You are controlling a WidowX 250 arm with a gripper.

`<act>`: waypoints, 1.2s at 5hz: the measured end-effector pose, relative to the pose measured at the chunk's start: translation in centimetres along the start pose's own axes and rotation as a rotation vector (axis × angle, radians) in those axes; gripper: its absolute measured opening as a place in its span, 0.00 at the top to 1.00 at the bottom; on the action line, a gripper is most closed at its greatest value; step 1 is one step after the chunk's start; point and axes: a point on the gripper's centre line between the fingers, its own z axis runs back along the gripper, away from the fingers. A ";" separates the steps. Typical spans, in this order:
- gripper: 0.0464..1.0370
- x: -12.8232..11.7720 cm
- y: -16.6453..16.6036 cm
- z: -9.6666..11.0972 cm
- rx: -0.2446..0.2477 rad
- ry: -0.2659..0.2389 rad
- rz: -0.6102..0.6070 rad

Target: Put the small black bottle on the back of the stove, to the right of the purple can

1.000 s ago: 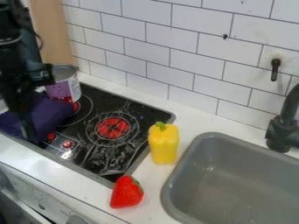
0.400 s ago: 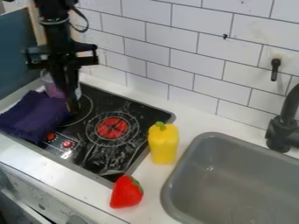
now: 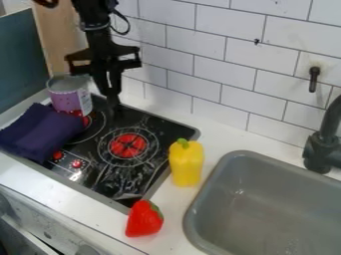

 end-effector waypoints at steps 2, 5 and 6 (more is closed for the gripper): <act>0.87 2.6 -0.9 -2.8 0.052 0.004 0.027; 0.87 3.3 -1.6 -3.2 0.109 0.011 0.049; 0.83 3.0 -1.4 -3.1 0.110 0.010 0.057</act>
